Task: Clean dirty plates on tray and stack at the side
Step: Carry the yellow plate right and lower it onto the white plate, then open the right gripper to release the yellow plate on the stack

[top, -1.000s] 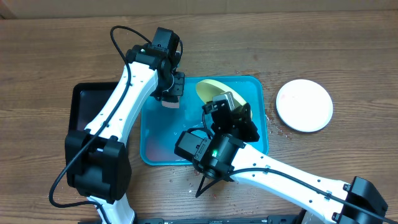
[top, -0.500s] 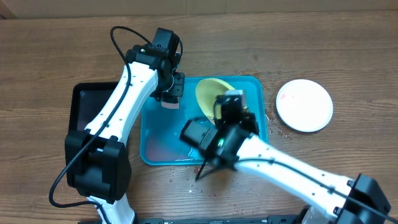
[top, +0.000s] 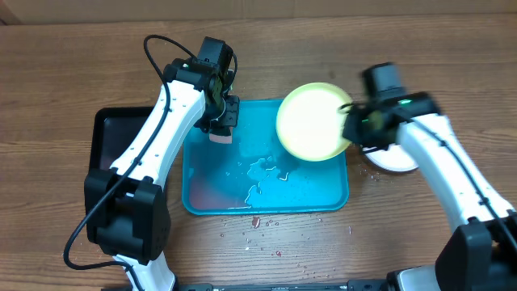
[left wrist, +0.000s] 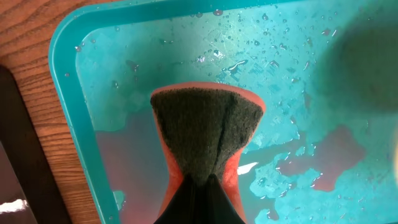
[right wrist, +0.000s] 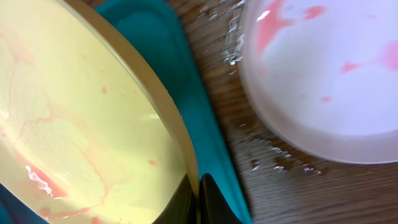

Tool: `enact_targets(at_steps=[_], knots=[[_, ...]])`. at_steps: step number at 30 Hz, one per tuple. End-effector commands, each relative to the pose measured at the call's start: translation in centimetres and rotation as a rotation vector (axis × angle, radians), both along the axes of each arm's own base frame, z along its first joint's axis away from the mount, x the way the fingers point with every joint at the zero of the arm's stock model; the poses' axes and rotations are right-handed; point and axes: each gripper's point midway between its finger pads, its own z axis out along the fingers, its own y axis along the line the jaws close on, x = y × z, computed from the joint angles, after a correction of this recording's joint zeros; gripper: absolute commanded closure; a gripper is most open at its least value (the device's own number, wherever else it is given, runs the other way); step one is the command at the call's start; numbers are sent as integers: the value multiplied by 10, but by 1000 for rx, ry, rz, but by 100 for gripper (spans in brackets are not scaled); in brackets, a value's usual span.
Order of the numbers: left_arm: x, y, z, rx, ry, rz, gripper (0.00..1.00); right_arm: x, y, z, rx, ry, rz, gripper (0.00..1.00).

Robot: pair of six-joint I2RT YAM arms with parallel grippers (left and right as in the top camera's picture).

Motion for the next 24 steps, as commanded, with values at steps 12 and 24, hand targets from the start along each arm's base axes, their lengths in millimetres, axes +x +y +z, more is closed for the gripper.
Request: enact_targets(at_steps=[12, 24], knots=[[4, -2, 5, -21, -22, -5, 96, -8, -164, -14, -29, 40, -425, 96], [5, 6, 21, -14, -31, 11, 96, -24, -173, -58, -44, 212, -486, 66]])
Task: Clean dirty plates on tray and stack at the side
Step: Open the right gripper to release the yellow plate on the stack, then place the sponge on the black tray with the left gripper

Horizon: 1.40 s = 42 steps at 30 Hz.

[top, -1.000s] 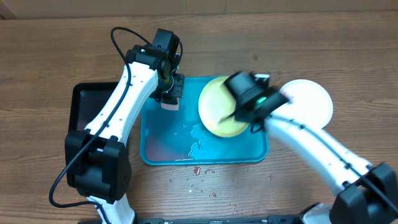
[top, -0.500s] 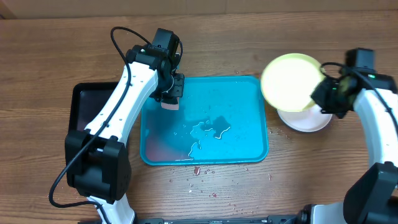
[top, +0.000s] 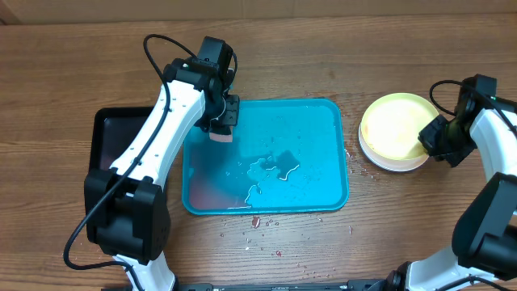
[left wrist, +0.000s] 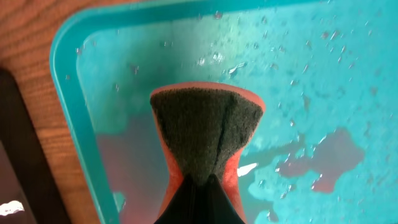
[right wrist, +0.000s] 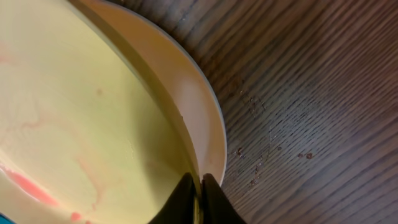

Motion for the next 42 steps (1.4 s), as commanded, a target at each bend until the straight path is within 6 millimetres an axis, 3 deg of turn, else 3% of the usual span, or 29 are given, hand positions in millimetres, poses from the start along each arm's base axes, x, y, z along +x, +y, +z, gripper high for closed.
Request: enact_targets(at_steps=[1, 3, 6, 7, 10, 15, 16, 19, 22, 27, 28, 30, 31, 34, 37, 42], knots=[[4, 7, 29, -13, -33, 14, 96, 0, 4, -1, 25, -3, 31, 47], [7, 16, 55, 2, -64, 31, 96, 5, 16, 3, 90, -32, 83, 31], [8, 30, 101, 33, -139, 58, 96, 11, 27, 18, 136, -74, 117, 24], [6, 37, 120, 47, -174, 71, 96, 15, 32, 29, 137, -99, 131, 23], [-4, 53, 153, 75, -228, 112, 96, 24, 47, 59, 124, -181, 191, 21], [-42, 85, 175, 107, -202, 223, 96, 32, 100, 101, 104, -305, 349, 19], [-56, 97, 177, 126, -172, 248, 96, 32, 119, 106, 107, -322, 407, 19], [-71, 117, 174, 172, -128, 289, 96, 32, 149, 106, 117, -326, 491, 18], [-79, 133, 163, 196, -90, 327, 96, 31, 169, 105, 113, -328, 546, 16], [-82, 165, 118, 208, -40, 406, 96, 29, 191, 106, 122, -336, 610, 15], [-74, 176, 97, 188, -55, 420, 96, 26, 196, 105, 125, -330, 625, 15], [-60, 184, 74, 149, -84, 414, 96, 23, 200, 101, 122, -318, 636, 15], [-48, 194, 48, 118, -109, 430, 96, 21, 199, 99, 107, -303, 639, 15], [-39, 209, 9, 107, -132, 472, 96, 18, 197, 96, 91, -284, 641, 15], [-37, 214, -31, 109, -121, 476, 96, 16, 197, 96, 92, -277, 641, 15], [-44, 210, -75, 103, -43, 470, 95, 16, 197, 96, 92, -279, 642, 15]])
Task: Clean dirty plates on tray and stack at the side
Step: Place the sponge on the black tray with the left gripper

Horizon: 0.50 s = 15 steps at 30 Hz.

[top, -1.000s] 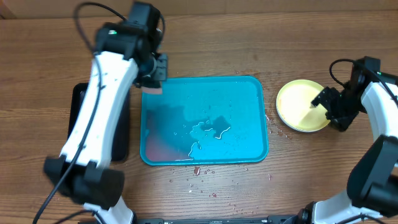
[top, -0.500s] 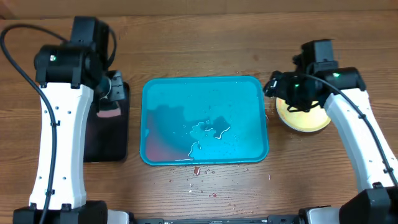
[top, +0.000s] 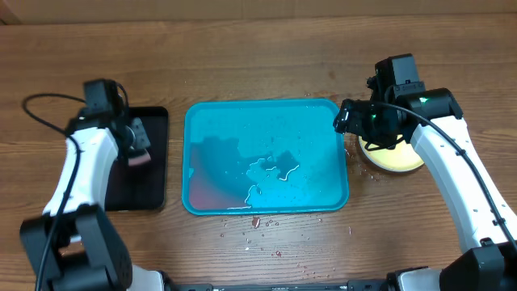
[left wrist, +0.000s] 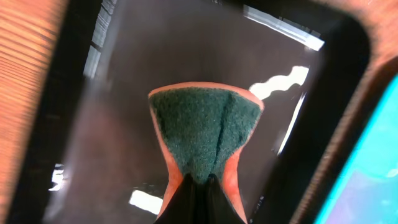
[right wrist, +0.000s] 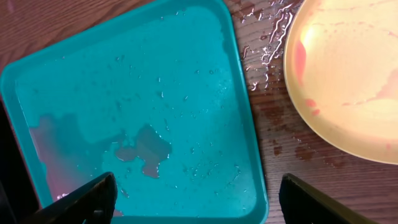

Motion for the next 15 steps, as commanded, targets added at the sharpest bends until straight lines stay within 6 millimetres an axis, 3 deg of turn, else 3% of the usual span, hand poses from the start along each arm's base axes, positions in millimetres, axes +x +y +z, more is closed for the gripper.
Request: enact_targets(at_steps=[1, 3, 4, 5, 9, 12, 15], knots=[[-8, -7, -30, -35, 74, -32, 94, 0, -1, -2, -19, -6, 17, 15], [-10, -7, -37, -40, 96, -31, 88, 0, -1, -2, -19, -6, 17, 15], [-11, -8, -39, -42, 102, -31, 67, 0, -1, -2, -19, -5, 17, 15], [-11, -8, -40, -43, 105, -27, 2, 0, -1, -2, -19, -6, 18, 15], [-9, -8, -31, -51, 96, -2, 0, 4, 0, -1, -16, -21, 17, 18], [-2, -7, -4, -55, 86, 2, 0, 8, 1, 4, -10, -48, 16, 19], [2, -6, 41, -50, 88, -14, 0, 9, 1, 16, -8, -70, 21, 19]])
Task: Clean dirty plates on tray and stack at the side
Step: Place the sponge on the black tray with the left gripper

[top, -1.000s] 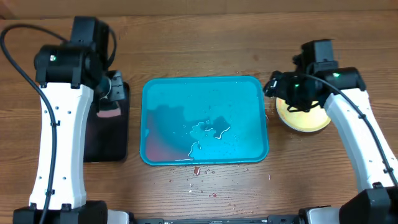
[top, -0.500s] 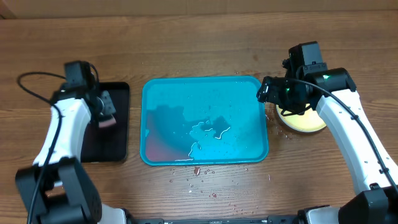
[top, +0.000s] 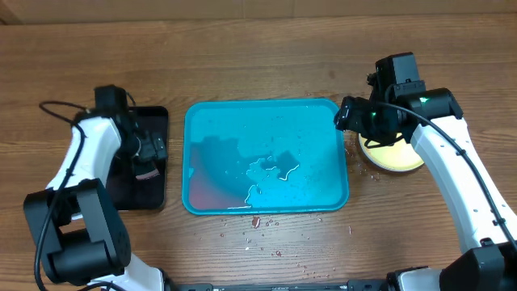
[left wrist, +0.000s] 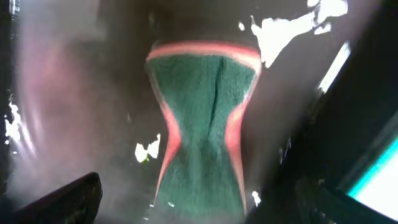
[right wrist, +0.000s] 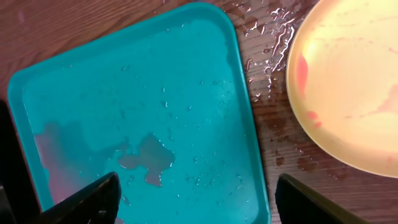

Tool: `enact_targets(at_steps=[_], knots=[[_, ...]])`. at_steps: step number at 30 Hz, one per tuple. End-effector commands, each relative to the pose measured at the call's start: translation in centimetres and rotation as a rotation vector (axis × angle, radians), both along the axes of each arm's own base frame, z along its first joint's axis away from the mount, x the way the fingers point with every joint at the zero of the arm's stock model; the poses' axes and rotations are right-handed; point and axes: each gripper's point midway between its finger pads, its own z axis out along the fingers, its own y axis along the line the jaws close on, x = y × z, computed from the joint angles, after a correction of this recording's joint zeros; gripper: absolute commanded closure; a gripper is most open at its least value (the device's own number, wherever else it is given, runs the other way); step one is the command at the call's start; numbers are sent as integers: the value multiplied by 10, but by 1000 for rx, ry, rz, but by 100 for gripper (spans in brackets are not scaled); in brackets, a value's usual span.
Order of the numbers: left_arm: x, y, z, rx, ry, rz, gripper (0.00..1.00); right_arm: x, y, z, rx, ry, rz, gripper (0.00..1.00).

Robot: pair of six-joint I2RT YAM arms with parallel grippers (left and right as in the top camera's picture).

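Note:
A yellow plate with pink smears sits on the table right of the teal tray, seemingly on top of a paler plate. The tray holds only pinkish puddles. My right gripper hovers open over the tray's right edge, its jaws wide apart and holding nothing. My left gripper is open over the black tray. The green and orange sponge lies loose on the wet black tray between those spread fingers.
Crumbs and drops are scattered on the wood in front of the teal tray. Water is splashed on the table between tray and plate. The left arm's cable loops at the far left.
My left gripper has opened and let go of the sponge, which now lies in the black tray. The left wrist sits lower over that tray. The right arm has hardly moved.
My right gripper held the yellow plate over the teal tray while the left held the sponge there. Then the yellow plate rested on the pale plate at the right, still gripped. Later the right was open over the tray and the left carried the sponge to the black tray, where it now lies.

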Motion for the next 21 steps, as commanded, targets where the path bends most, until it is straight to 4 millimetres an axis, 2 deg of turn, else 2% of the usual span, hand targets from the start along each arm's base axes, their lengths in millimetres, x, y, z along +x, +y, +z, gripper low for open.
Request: enact_targets(at_steps=[1, 3, 6, 7, 8, 9, 12, 15, 19, 21], knots=[[29, 3, 71, 16, -123, -10, 0, 2, 0, 18, -10, -49, 23, 21], [28, 0, 110, 5, -140, -13, 0, 0, -1, 37, -12, -87, 37, 21], [33, -8, 149, -11, -203, -29, 0, -5, -7, 68, -27, -147, 22, 21], [39, -8, 163, -10, -246, -32, 0, -9, -11, 84, -41, -179, 12, 20], [42, -7, 172, -2, -275, -32, 0, -12, -15, 96, -52, -204, 5, 13], [46, -6, 177, 3, -297, -33, 0, -17, -18, 110, -63, -231, -4, 0], [54, -5, 182, 10, -331, -34, 0, -40, -30, 155, -85, -320, -29, 0], [54, -5, 180, 9, -326, -34, 0, -66, -35, 187, -75, -395, -38, 0], [54, -5, 180, 9, -326, -34, 0, -100, -36, 216, -31, -501, -29, 0], [54, -5, 180, 9, -326, -34, 0, -109, -38, 224, -24, -536, -31, 0]])
